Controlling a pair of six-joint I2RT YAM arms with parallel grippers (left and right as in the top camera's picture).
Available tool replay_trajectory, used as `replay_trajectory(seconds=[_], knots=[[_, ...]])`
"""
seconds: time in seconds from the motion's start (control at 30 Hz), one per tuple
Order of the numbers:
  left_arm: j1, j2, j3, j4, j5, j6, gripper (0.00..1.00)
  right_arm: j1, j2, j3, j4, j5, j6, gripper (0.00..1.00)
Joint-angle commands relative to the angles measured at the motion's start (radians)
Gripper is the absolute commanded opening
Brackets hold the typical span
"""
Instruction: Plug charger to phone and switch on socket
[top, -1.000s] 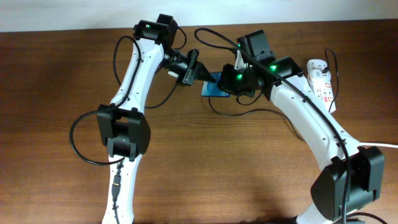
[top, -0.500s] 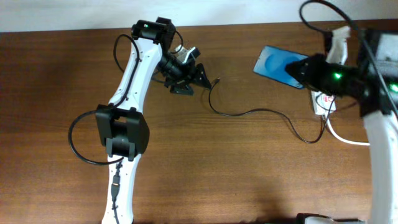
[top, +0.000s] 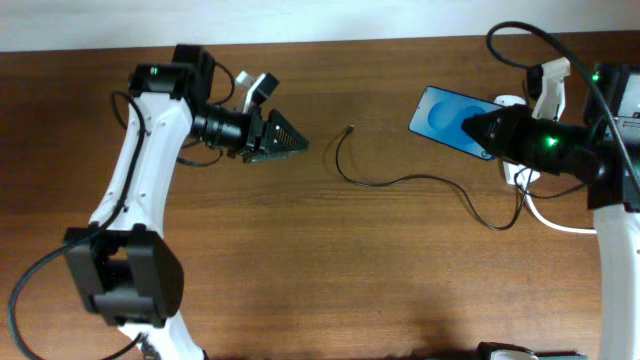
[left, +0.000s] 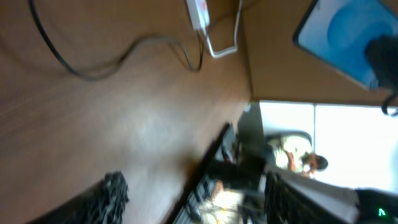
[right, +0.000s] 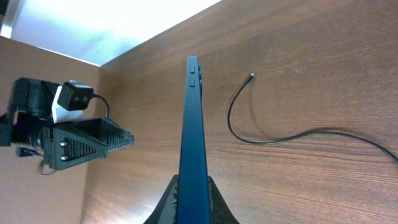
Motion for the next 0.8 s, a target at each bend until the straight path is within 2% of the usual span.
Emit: replay_trajectory(seconds=[0.0,0.03,0.1,0.13,0.17,0.23,0.3,0.33,0.4,0.47,0.5,0.53,0.6,0.73,0.77], knots=[[0.069,-0.066,-0.171,0.250,0.235,-0.124,0.74,0.008,0.031,-0.019,0.097,-0.092,0.027,0.04],[0.071,-0.065,-0.204,0.388,0.293,-0.235,0.73,0.031,0.049,-0.034,0.162,-0.092,0.087,0.04],[0.063,-0.065,-0.207,0.531,0.293,-0.394,0.73,0.084,0.075,-0.095,0.336,-0.087,0.242,0.04],[0.058,-0.065,-0.207,0.619,0.293,-0.497,0.72,0.129,0.087,-0.153,0.490,-0.058,0.358,0.04],[0.057,-0.065,-0.207,0.684,0.293,-0.565,0.72,0.154,0.093,-0.185,0.571,-0.033,0.419,0.04],[0.057,-0.065,-0.207,0.845,0.259,-0.788,0.70,0.220,0.099,-0.289,0.864,0.046,0.625,0.04],[0.056,-0.065,-0.207,0.964,0.229,-0.908,0.71,0.274,0.110,-0.364,1.090,0.165,0.822,0.04],[0.057,-0.065,-0.207,1.040,0.229,-0.977,0.74,0.304,0.133,-0.372,1.111,0.236,0.937,0.04],[0.057,-0.065,-0.207,1.143,0.188,-1.106,0.80,0.349,0.204,-0.372,1.116,0.252,1.170,0.04],[0.057,-0.065,-0.207,1.175,0.145,-1.146,0.82,0.380,0.268,-0.372,1.216,0.207,1.229,0.04],[0.057,-0.065,-0.207,1.180,0.115,-1.149,0.87,0.398,0.309,-0.372,1.351,0.166,1.229,0.04],[0.057,-0.065,-0.207,1.182,0.106,-1.149,0.90,0.406,0.322,-0.372,1.411,0.161,1.229,0.04],[0.057,-0.065,-0.207,1.181,0.088,-1.149,0.91,0.409,0.326,-0.372,1.445,0.162,1.260,0.04],[0.050,-0.065,-0.207,1.183,-0.042,-1.307,0.88,0.453,0.326,-0.372,1.450,0.206,1.331,0.04],[0.042,-0.065,-0.207,1.192,-0.049,-1.314,0.87,0.468,0.326,-0.372,1.450,0.219,1.330,0.04]])
